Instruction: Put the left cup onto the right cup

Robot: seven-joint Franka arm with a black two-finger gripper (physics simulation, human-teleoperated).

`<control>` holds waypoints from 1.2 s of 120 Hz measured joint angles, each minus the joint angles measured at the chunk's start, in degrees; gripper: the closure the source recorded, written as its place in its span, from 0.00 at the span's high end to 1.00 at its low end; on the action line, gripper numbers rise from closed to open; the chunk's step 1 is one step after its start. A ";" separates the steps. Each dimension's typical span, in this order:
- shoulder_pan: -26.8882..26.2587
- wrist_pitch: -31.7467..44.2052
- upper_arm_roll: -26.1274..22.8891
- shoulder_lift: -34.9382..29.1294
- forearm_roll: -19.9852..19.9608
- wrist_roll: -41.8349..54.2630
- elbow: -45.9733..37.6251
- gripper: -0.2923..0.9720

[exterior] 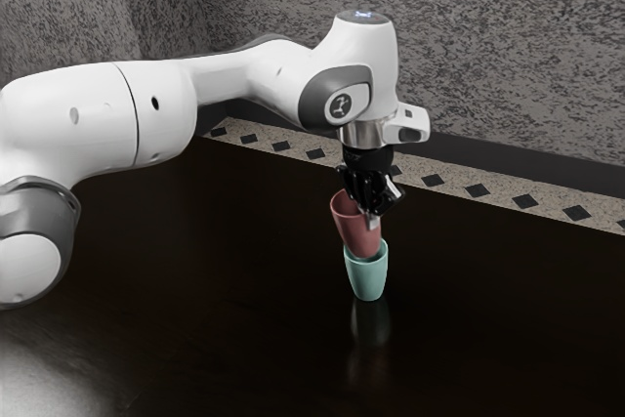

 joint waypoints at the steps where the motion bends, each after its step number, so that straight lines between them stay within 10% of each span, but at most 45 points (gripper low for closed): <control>1: 0.01 0.00 0.00 0.01 0.00 0.00 0.00 0.15; 144: 1.05 -0.26 -0.44 1.17 0.09 0.15 1.83 0.15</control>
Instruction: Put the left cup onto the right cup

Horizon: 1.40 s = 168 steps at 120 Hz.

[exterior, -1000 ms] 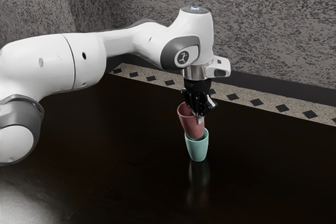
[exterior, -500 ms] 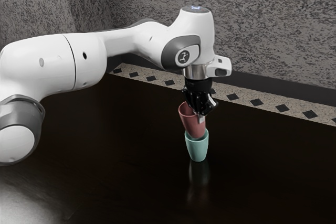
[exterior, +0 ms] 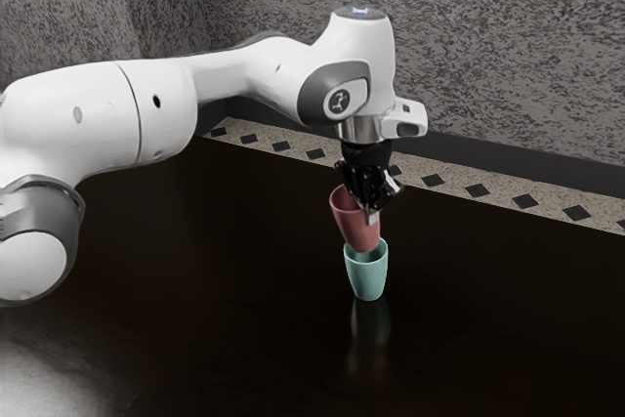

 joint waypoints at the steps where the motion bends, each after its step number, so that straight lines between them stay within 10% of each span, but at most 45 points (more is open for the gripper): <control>1: 0.00 0.00 0.00 0.03 0.00 0.01 0.04 0.15; 168: 0.27 0.28 -0.68 2.98 -0.02 0.28 0.98 0.15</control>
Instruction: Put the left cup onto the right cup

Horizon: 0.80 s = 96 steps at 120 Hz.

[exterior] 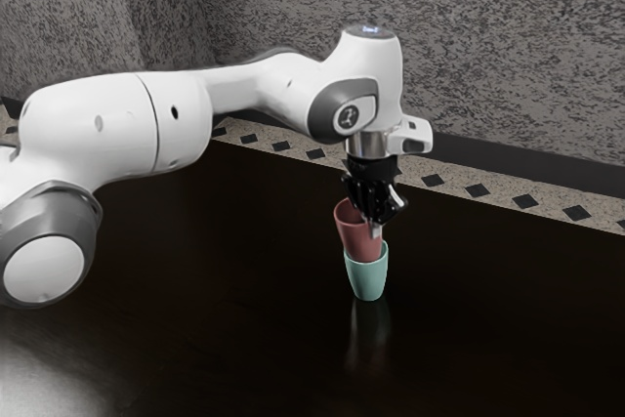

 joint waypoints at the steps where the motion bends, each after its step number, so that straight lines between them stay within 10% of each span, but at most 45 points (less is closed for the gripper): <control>1: 0.00 0.01 0.00 0.01 0.00 0.00 0.00 0.15; 96: -0.09 0.38 -0.03 0.26 -0.74 0.32 -0.08 0.45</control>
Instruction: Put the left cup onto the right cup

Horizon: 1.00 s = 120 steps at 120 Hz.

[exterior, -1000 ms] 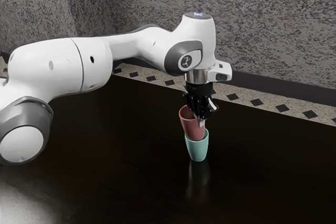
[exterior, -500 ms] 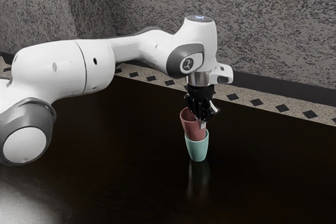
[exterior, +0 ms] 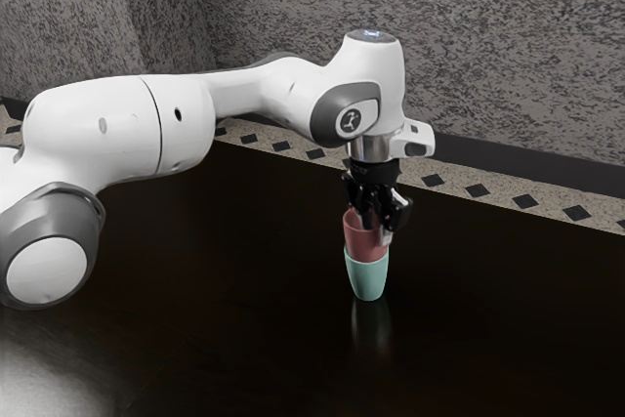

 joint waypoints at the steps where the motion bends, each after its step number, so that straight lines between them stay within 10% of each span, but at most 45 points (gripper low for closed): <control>1: 0.00 0.00 0.00 -0.02 -0.01 0.00 0.00 0.45; 120: 3.80 -5.21 0.33 -10.79 0.34 0.39 -2.16 0.73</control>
